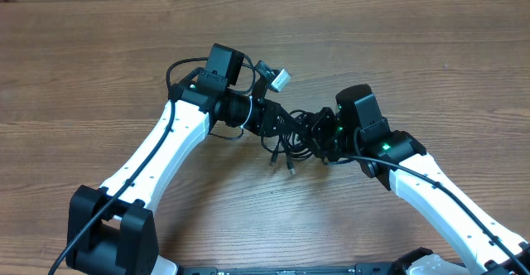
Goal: Untangle cables
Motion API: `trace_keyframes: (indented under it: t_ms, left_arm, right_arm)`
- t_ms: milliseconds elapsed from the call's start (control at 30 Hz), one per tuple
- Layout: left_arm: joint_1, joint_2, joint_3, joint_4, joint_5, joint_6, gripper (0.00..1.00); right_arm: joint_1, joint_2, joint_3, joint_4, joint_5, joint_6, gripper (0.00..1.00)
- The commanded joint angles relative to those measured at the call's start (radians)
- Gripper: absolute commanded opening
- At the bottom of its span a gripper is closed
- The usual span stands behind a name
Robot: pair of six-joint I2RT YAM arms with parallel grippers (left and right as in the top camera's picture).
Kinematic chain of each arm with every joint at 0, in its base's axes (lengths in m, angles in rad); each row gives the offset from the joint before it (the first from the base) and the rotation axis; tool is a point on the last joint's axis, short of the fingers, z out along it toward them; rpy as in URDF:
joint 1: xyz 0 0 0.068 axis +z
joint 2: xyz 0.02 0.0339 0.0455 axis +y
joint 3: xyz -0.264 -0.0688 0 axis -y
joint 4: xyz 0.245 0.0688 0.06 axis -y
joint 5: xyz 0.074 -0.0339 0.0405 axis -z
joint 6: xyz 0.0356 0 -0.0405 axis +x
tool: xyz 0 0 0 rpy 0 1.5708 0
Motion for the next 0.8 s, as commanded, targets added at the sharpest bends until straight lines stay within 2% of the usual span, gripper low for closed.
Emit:
trace_keyframes:
  t_ms: [0,300,467,533,667,767]
  left_arm:
    - [-0.021,-0.005,0.002,-0.015,0.216,-0.007,0.04]
    - [-0.021,-0.006,0.002,-0.024,0.262,-0.033,0.04]
    - [-0.021,-0.005,0.002,-0.047,0.251,-0.031,0.04]
    - [-0.021,-0.005,0.002,-0.061,0.212,-0.020,0.04]
    - [-0.021,-0.006,0.002,-0.133,0.026,-0.020,0.04]
    - [-0.021,-0.006,0.002,-0.180,0.023,0.033,0.04]
  right_arm:
    - [-0.005,-0.003,0.012,0.059,0.097,0.074,0.25]
    - [-0.005,-0.003,0.012,0.131,0.108,0.126,0.20]
    - [-0.005,-0.003,0.012,0.072,0.272,0.125,0.21]
    - [-0.005,-0.003,0.012,0.039,0.336,0.125,0.24]
    - [-0.005,-0.003,0.012,-0.002,0.403,0.121,0.23]
    - [-0.005,-0.003,0.012,-0.001,0.425,0.117,0.22]
